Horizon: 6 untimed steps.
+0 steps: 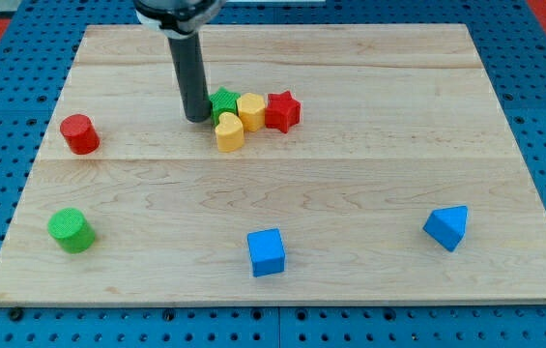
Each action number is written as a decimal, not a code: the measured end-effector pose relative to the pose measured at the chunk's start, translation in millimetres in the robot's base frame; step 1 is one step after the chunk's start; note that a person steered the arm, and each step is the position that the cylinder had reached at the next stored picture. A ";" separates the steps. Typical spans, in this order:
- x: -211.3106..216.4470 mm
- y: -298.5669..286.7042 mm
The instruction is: Push the heart into the green star
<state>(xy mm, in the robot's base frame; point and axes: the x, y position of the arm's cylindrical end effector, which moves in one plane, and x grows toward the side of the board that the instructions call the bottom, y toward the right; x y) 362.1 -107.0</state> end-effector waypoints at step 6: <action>60.6 34.7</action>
